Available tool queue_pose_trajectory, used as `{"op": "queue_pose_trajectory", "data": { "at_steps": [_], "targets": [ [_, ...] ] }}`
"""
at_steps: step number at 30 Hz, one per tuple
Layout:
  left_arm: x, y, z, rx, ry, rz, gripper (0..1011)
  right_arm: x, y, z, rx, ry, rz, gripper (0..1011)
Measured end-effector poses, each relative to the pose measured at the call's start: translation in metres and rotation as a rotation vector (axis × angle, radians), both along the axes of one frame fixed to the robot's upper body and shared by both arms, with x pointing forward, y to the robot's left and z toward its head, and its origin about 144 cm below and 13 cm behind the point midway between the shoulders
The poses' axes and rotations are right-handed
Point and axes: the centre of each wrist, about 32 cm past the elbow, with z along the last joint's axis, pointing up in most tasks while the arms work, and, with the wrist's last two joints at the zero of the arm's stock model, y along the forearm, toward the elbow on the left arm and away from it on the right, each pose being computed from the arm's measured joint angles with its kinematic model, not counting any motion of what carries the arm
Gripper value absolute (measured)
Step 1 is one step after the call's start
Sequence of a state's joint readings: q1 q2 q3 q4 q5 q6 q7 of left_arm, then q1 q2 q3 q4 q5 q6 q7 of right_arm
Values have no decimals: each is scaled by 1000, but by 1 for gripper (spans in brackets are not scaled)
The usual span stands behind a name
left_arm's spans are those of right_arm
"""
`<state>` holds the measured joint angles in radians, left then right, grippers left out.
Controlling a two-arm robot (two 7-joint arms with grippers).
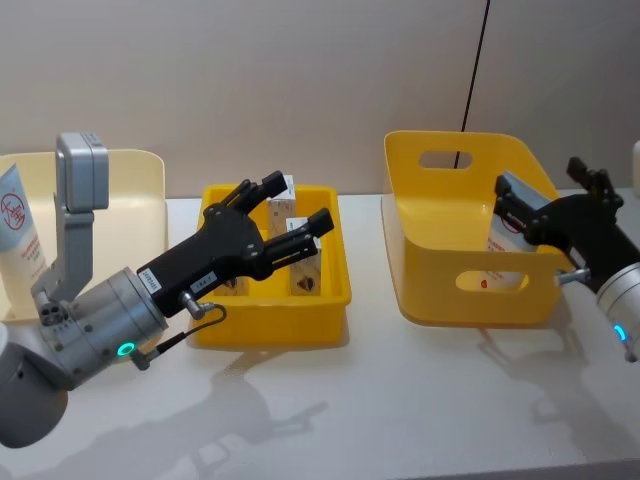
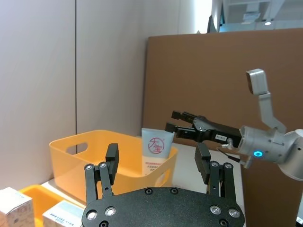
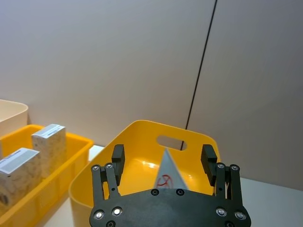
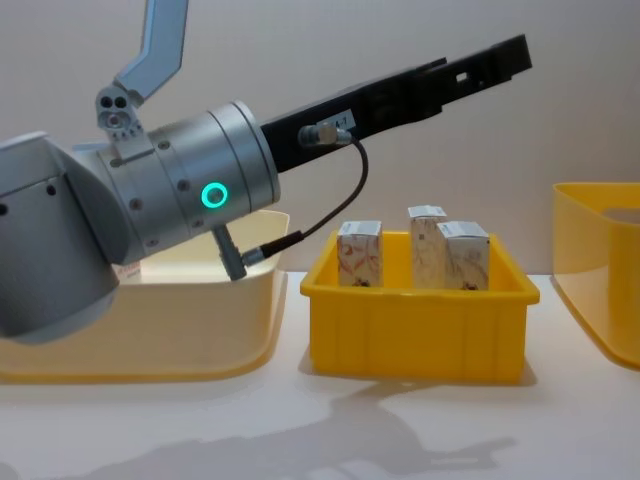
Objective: Bimanual collaborative sorting of washing and personal care products
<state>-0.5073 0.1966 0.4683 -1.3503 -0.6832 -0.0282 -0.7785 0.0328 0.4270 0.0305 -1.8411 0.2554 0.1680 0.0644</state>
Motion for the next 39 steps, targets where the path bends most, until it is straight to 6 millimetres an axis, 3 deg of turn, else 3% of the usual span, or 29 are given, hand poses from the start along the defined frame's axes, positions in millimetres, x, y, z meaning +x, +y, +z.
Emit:
{"op": "queue_pose_trajectory", "data": {
  "at_steps": [5,19,28,39],
  "targets": [
    [-4,3,-2,27,5,42,1000,0,11,-9,13,11,30,1001],
    [-22,14,-13,143,22,238,999,-10,74,-61,109,74,200,1001],
    [-33,20,-18,207,22,354,1000,-13,88,-71,131,86,234,1001],
    [-47,27,-25,282,9,500,1000,-14,88,-71,132,86,235,1001]
  ]
}}
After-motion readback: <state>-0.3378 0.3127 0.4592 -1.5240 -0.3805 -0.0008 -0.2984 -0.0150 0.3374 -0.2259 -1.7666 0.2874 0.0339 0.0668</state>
